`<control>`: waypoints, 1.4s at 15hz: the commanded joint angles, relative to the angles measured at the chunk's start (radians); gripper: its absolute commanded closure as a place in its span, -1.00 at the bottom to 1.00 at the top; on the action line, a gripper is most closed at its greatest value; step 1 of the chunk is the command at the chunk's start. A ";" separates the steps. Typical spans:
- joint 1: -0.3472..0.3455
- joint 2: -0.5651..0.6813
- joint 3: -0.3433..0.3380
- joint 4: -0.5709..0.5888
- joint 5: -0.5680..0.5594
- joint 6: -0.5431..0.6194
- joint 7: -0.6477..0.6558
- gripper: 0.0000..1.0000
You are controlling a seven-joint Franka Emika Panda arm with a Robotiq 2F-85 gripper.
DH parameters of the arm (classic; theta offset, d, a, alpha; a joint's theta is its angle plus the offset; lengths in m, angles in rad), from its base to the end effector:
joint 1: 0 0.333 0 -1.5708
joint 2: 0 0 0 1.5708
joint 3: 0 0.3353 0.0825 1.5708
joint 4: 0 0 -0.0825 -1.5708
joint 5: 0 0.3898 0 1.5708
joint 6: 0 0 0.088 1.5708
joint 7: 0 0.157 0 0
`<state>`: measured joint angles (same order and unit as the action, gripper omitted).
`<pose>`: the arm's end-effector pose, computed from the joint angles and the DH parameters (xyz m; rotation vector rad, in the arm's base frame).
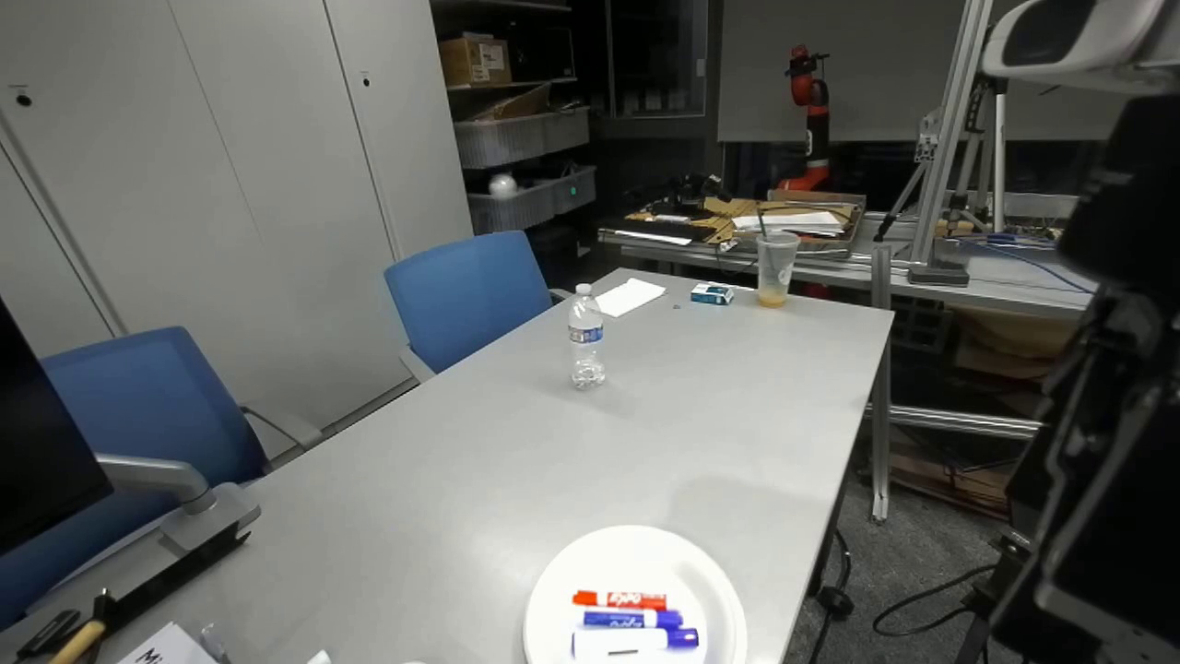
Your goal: Move the markers from the plate to the table
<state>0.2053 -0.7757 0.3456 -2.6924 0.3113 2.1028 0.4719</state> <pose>0.2820 0.1947 0.4220 -3.0157 0.1996 -0.2008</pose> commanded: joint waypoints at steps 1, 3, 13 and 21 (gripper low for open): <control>0.002 0.000 -0.003 0.002 -0.003 -0.002 0.001 -1.00; 0.002 0.000 -0.003 0.002 -0.003 -0.002 0.001 -1.00; -0.098 0.218 0.071 0.161 -0.036 0.028 0.033 -1.00; -0.145 0.434 0.080 0.317 -0.144 0.028 0.075 -1.00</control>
<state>-0.0044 -0.3507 0.4849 -2.3741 0.1944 2.1288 0.5261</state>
